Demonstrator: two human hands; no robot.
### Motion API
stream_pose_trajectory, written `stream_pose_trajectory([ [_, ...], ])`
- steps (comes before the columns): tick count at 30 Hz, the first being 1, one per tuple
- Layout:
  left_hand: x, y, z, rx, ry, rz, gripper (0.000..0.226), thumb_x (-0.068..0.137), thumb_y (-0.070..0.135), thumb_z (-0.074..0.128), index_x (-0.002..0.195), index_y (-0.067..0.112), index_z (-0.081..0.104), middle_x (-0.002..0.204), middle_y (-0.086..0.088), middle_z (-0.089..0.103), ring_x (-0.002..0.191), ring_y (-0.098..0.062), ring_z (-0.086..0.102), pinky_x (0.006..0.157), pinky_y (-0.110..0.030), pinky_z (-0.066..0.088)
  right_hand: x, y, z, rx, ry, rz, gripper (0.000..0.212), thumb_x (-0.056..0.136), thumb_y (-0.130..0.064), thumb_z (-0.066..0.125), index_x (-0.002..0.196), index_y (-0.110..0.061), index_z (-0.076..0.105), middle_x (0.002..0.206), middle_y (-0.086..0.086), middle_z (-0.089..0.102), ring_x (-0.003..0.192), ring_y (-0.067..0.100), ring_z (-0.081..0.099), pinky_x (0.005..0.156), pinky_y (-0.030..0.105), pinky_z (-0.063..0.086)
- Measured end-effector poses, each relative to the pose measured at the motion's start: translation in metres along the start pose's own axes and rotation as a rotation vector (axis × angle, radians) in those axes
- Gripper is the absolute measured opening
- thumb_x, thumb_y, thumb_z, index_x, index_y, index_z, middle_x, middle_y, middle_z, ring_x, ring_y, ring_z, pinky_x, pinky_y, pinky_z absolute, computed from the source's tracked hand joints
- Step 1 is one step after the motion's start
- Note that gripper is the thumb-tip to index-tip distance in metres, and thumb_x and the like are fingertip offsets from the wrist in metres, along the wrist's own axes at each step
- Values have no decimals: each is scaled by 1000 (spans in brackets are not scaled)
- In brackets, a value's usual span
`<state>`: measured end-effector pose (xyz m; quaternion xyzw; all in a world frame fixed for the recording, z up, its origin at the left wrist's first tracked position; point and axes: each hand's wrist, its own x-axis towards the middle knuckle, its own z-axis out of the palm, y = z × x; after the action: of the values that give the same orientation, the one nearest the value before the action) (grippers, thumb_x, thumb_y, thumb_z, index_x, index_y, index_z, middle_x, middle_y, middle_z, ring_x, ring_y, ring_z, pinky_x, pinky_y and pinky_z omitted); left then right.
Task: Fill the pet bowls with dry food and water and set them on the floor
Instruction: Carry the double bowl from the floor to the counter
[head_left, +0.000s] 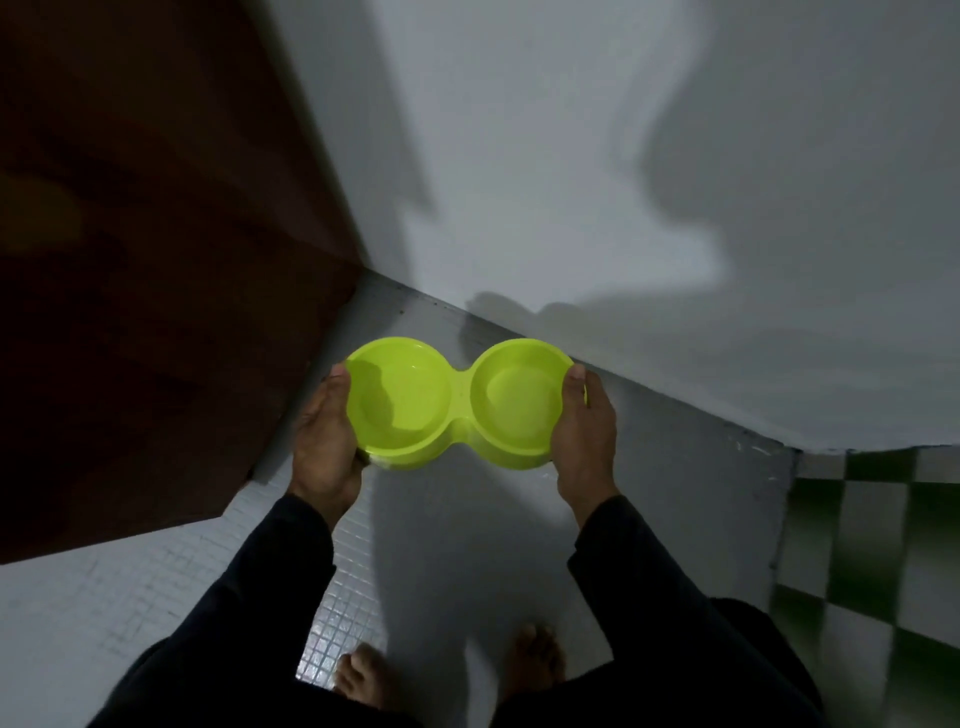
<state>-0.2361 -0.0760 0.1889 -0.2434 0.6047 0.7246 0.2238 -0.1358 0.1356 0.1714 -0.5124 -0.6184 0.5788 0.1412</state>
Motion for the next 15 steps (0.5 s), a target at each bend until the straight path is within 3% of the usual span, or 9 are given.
stream_pose_trajectory([
  [5,-59,59,29,27,-8,13,20,107,36,50,104,35,70,98,20,77,101,-11,69,87,-38,55,-31,-76,-40,20,22,1,24,106,-49,42,110,-42,65,116,-7,68,110,20,62,99,40,51],
  [9,-111,107,46,0,-10,21,17,105,38,53,110,36,69,120,9,72,119,-22,65,100,-49,53,-62,-137,-76,42,41,0,22,107,-46,43,109,-41,64,113,-10,66,109,17,61,98,38,51],
  [15,-189,179,64,19,-32,32,16,105,38,53,104,40,69,98,23,75,102,-9,67,79,-34,54,-113,-219,-120,47,54,2,22,107,-46,44,110,-40,65,114,-9,67,110,19,61,94,36,50],
])
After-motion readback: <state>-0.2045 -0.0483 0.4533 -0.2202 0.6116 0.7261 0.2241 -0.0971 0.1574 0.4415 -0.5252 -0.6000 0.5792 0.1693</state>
